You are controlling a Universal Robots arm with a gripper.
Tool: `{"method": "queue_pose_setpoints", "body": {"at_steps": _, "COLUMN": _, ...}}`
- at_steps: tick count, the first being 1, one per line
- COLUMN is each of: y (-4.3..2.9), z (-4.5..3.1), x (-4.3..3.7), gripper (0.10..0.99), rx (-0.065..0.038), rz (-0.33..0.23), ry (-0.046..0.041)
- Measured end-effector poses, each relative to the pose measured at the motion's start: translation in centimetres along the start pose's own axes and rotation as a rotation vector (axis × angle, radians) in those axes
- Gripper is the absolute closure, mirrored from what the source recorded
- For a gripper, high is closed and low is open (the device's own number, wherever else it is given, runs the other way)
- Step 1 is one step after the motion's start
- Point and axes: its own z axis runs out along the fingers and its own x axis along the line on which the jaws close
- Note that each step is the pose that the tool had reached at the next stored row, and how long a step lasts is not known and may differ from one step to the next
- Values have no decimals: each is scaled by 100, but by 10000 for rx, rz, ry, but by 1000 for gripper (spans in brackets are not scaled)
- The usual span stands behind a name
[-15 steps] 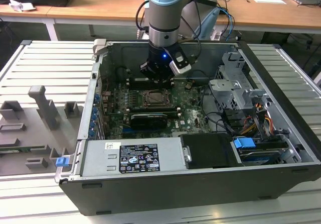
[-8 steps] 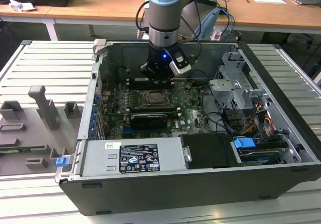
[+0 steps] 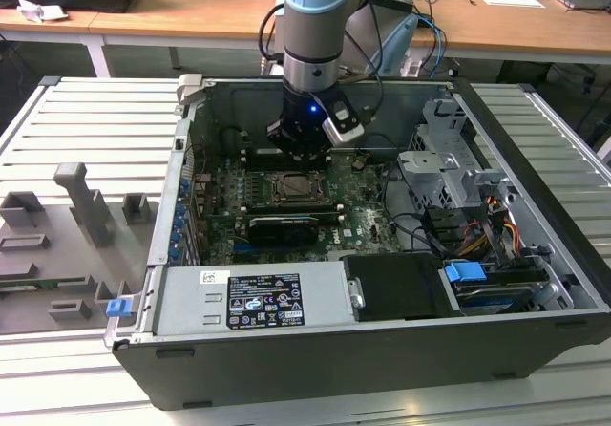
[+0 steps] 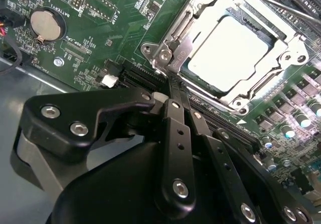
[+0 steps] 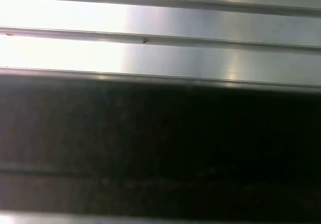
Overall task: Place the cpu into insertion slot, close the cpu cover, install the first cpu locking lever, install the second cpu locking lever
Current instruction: 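Install the first cpu locking lever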
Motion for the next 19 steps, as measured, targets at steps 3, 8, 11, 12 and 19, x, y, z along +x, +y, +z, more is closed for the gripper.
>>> {"method": "queue_pose_setpoints", "body": {"at_steps": 3, "y": 3, "z": -1, "x": -8, "gripper": 980, "rx": -156, "rz": 3, "ry": -14}}
{"method": "queue_pose_setpoints", "body": {"at_steps": 8, "y": 14, "z": -138, "x": -12, "gripper": 980, "rx": -154, "rz": 4, "ry": -13}}
{"method": "queue_pose_setpoints", "body": {"at_steps": 11, "y": 12, "z": -161, "x": -13, "gripper": 980, "rx": -155, "rz": 1, "ry": -14}}
{"method": "queue_pose_setpoints", "body": {"at_steps": 12, "y": 2, "z": -163, "x": -13, "gripper": 980, "rx": -155, "rz": 2, "ry": -12}}
{"method": "queue_pose_setpoints", "body": {"at_steps": 19, "y": -53, "z": -167, "x": -9, "gripper": 980, "rx": -155, "rz": 3, "ry": -14}}
